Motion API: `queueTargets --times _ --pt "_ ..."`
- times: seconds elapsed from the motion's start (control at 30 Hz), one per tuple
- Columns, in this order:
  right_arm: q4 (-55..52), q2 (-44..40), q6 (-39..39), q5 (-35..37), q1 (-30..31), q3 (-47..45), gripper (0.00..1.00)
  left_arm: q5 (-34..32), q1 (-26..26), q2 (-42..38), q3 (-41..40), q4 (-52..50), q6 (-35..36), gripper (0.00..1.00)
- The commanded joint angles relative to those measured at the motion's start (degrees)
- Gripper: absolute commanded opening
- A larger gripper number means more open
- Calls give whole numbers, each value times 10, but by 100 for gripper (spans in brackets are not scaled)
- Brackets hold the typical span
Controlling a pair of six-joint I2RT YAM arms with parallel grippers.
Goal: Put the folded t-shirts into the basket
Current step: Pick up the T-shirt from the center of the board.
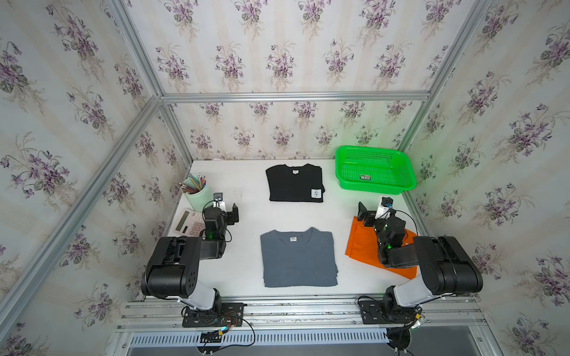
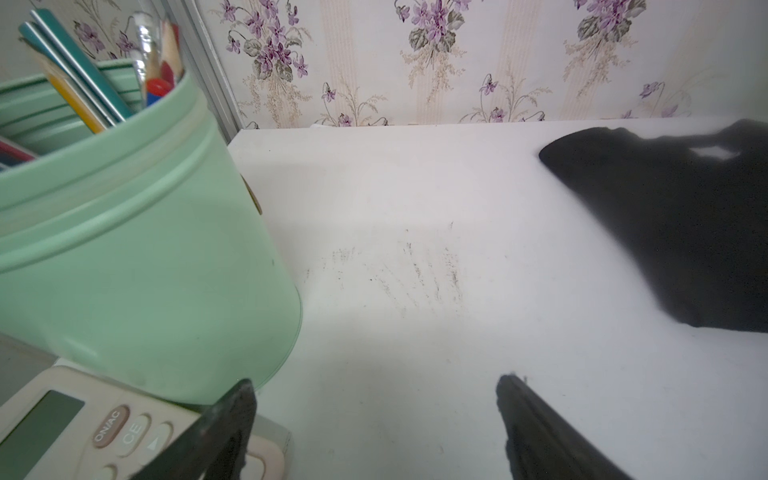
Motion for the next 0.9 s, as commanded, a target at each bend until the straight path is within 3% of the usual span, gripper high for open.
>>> queueTargets --times 0.0,0.27,0.4,0.5,0.6,0.7,0.87 --pt "15 1 -3 1 0 1 100 2 1 -1 0 8 1 92" --pt "15 1 -3 2 0 1 100 -9 0 -11 1 3 -3 92" --pt "14 1 -3 1 0 1 100 8 -10 -101 30 -115 21 92" --pt "15 1 -3 1 0 1 100 -20 -40 -170 39 -152 30 92" --pt "12 2 -3 1 0 3 100 -24 -71 -263 55 -212 -31 92" --pt "15 1 -3 1 0 1 100 10 -95 -346 142 -386 -150 92" --pt "115 -16 14 42 0 -51 100 105 -101 -379 263 -531 -202 92"
